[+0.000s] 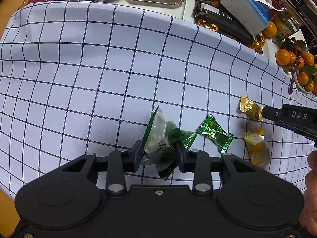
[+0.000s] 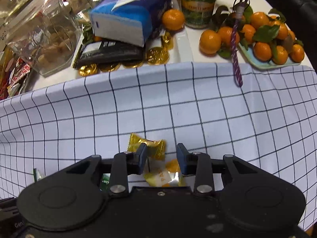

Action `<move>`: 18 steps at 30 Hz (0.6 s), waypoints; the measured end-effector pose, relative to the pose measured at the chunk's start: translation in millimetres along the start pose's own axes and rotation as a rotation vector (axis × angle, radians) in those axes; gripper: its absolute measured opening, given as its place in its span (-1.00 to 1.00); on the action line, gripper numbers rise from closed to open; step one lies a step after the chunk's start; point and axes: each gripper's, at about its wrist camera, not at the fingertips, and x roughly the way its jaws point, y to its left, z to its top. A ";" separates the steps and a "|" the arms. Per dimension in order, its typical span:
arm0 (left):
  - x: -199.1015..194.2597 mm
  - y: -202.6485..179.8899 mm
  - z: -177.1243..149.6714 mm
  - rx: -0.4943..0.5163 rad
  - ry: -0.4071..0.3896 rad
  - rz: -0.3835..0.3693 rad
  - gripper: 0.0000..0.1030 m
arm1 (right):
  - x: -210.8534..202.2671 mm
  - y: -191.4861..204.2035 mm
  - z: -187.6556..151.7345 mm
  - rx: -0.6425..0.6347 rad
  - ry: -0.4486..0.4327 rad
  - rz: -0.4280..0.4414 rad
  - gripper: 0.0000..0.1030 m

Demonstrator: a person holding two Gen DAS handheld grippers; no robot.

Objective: Organize snacks
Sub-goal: 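Carry the green-and-white packet and gold candy over the gold tray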

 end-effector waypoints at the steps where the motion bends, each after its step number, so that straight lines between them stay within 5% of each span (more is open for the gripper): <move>1: 0.6 -0.4 0.0 0.002 0.002 -0.001 -0.15 | 0.1 -1.5 0.9 0.008 0.007 0.013 -0.30; 9: 3.2 -2.8 0.0 0.013 0.006 0.001 -0.15 | 5.0 -5.0 5.9 0.012 0.010 0.034 -0.30; 18: -0.8 2.8 -0.1 -0.004 0.002 -0.008 -0.15 | 12.9 4.5 3.1 -0.135 0.009 0.022 -0.30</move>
